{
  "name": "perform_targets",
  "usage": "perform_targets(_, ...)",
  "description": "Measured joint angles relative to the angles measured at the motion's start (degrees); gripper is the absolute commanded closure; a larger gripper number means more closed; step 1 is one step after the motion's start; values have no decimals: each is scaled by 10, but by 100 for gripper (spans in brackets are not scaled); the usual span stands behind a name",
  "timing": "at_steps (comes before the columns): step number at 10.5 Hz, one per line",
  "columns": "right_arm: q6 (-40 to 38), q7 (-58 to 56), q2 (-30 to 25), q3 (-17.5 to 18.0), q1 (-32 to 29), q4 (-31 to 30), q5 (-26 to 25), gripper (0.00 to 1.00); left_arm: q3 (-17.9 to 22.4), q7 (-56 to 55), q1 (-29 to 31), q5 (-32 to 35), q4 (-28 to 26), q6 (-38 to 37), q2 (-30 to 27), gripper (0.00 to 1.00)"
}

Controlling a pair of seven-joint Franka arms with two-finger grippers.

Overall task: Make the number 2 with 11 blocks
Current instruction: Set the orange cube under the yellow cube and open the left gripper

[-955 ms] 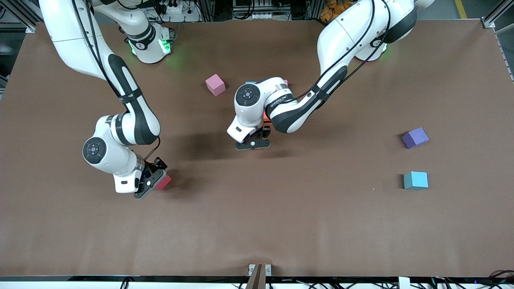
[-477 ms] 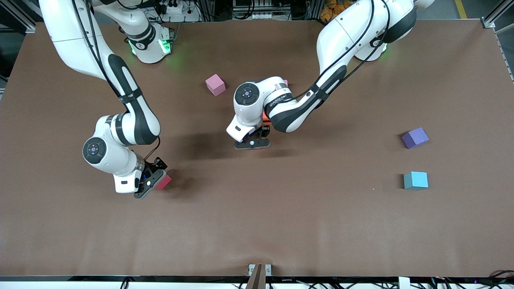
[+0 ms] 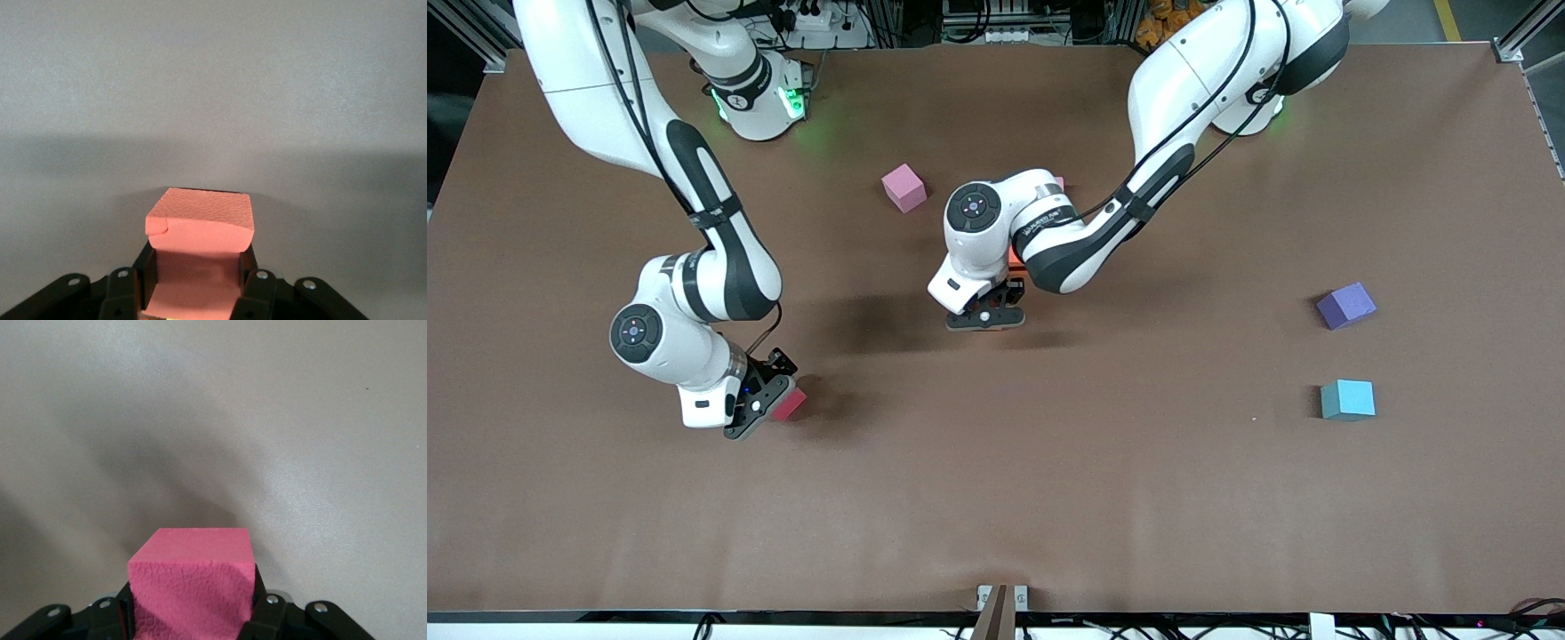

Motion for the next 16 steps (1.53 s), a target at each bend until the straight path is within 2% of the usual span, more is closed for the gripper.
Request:
perform_targets(9,0,0,0,0,-1,0,0,70,0,0,-2,12,0,14,1,62)
perform_targets(10,0,0,0,0,-1,0,0,70,0,0,-3,13,-1,16,1,57)
perform_targets(11,0,0,0,0,-1,0,0,70,0,0,-5,13,-2,17,1,44)
perform_targets(12,0,0,0,0,-1,0,0,70,1,0,-6,13,-2,17,1,26)
perform_targets(13,0,0,0,0,-1,0,0,70,1,0,-6,13,-3,17,2,0)
perform_targets(16,0,0,0,0,-1,0,0,70,4,0,-6,14,-4,18,2,0)
